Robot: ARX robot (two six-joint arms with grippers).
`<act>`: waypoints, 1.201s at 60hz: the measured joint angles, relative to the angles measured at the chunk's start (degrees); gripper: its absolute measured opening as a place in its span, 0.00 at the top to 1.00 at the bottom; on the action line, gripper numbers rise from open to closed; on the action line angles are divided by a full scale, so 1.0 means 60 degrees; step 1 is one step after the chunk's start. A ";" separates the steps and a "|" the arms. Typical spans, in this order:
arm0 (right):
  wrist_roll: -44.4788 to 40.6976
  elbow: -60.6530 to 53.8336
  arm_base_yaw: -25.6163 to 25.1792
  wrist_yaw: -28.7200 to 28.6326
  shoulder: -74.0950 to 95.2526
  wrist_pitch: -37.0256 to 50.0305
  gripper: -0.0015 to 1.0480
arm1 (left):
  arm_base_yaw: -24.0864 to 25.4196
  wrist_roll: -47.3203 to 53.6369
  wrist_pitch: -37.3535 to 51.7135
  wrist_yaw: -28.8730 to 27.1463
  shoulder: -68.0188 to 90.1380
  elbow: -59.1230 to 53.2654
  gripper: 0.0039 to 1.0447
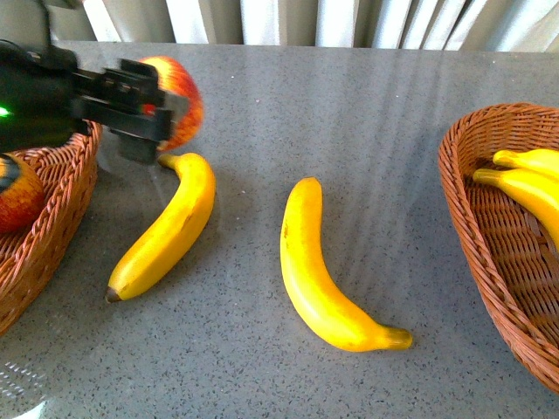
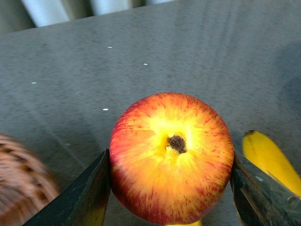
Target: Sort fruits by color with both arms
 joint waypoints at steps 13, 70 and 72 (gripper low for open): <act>0.0000 0.0000 0.0000 0.0000 0.0000 0.0000 0.09 | 0.2080 0.0299 -0.0036 0.0204 -0.0164 -0.0299 0.39; 0.0000 0.0000 0.0000 0.0000 0.0000 -0.0004 0.09 | 0.2528 -0.0911 0.5941 -0.1304 -0.1923 -0.3920 0.57; 0.0000 0.0000 0.0000 0.0004 0.0000 -0.0004 0.09 | 0.2488 -0.0903 0.5821 -0.1319 -0.2175 -0.4076 0.62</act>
